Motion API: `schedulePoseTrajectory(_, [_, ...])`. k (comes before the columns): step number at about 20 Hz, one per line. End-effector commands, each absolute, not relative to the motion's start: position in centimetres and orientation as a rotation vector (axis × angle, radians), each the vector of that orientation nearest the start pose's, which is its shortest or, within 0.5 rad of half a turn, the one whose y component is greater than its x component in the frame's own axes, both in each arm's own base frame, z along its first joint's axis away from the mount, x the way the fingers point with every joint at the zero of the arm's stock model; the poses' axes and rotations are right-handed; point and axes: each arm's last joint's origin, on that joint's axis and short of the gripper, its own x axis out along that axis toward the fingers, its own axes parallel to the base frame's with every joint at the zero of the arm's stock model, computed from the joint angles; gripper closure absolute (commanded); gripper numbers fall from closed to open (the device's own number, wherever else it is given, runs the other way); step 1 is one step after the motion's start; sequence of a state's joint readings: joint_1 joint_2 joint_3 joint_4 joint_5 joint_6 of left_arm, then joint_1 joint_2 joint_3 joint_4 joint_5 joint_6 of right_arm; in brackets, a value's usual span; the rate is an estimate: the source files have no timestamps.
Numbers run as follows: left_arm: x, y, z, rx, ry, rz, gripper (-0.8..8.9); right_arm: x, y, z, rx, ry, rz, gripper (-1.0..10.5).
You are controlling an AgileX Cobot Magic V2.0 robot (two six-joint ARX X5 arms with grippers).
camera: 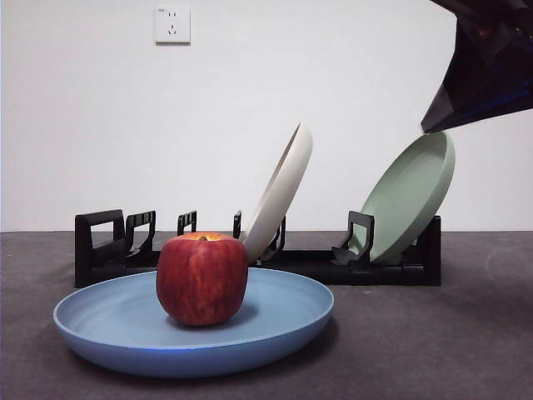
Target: Take the blue plate from the plate rack,put the plate on the table,take the apple from the table,put the apple in the plate
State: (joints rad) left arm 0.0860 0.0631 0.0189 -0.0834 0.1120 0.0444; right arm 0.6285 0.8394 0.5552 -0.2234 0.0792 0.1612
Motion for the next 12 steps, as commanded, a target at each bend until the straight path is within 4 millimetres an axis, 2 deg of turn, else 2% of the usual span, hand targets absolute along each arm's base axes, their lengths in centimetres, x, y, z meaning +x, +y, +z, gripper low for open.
schedulePoseTrajectory(1, [9.81, 0.61, 15.02, 0.033, 0.153, -0.019, 8.17, 14.73, 10.42, 24.10, -0.019, 0.524, 0.492, 9.5])
schedulePoseTrajectory(12, [9.59, 0.59, 14.78, 0.030, 0.173, -0.017, 8.16, 14.73, 10.42, 24.10, -0.019, 0.524, 0.492, 9.5])
